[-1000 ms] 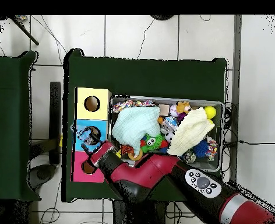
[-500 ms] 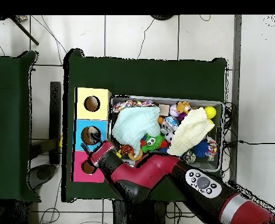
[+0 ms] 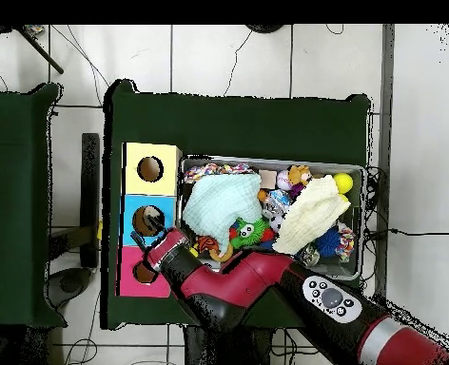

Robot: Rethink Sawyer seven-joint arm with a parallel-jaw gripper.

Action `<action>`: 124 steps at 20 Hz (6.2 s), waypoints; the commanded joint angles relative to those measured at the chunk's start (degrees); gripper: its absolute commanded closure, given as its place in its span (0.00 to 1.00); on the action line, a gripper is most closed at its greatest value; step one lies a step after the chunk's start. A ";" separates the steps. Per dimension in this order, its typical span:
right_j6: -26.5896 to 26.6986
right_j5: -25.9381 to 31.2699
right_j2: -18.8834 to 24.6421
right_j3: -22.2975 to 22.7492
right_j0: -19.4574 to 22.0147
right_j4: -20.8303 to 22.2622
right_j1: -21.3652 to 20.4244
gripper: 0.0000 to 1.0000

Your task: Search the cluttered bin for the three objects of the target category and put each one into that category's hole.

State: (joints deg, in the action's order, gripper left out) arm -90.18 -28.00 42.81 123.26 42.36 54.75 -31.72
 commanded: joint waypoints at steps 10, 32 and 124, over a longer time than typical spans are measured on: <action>-9.12 -8.48 -14.02 -4.21 -4.82 -15.59 -1.16 0.00; -11.21 -18.78 -16.11 -5.05 -3.09 -19.09 3.24 0.00; -11.91 -7.75 -36.96 -13.73 -10.11 -49.53 7.74 0.00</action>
State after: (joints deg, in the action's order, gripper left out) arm -90.18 -36.39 2.27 119.58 31.78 6.84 -26.64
